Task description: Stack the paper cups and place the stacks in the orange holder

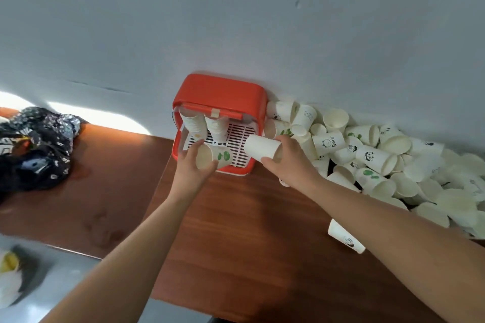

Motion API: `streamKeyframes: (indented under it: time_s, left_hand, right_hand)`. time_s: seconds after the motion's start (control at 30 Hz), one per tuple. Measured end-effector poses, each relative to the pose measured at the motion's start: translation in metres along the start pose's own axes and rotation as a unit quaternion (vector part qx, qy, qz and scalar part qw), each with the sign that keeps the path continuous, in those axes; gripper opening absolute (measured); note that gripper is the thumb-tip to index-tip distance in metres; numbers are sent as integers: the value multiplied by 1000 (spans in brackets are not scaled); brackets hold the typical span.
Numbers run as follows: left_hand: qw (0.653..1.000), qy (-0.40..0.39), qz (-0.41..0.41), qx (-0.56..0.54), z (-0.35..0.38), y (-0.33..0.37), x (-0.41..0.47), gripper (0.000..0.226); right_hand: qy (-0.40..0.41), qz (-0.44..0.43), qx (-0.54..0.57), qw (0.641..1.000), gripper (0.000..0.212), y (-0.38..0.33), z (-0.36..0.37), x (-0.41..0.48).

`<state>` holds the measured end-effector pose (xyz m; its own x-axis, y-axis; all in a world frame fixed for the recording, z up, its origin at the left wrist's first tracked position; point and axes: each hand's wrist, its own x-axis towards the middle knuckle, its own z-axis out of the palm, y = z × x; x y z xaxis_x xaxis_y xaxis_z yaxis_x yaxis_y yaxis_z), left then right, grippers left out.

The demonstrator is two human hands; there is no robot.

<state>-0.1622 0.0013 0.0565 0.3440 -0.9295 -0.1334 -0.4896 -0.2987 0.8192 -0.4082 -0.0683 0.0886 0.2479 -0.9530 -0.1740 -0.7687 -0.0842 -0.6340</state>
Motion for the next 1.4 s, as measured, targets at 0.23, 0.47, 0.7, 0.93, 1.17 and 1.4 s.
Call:
streamKeyframes:
  time_s: [0.23,0.47,0.7,0.93,1.17,1.4]
  left_hand:
    - [989,-90,66,98,32,-18,72,80]
    - [965,-194,116,133,67,-39,101,79]
    - [941,-320,68,83,62,-58,111,99]
    - [950,-304,-35,-61,43,-51,113,46]
    - [947,-315,30,-60,46,-64,115,42]
    - [966,-252,63,-15,52,-63,112,37]
  right_hand:
    - [69,66,0,995,74,1,23,21]
    - [42,55,-24,997,78,8,36,30]
    - [47,-34,-63,996,77,-7,67,28]
    - [57,-43,-145,987,78,-11,93,46]
    - [-1,-42,-161,986,63,-12,114,52]
    - [-5,26,-108,994,75,-13,117,60]
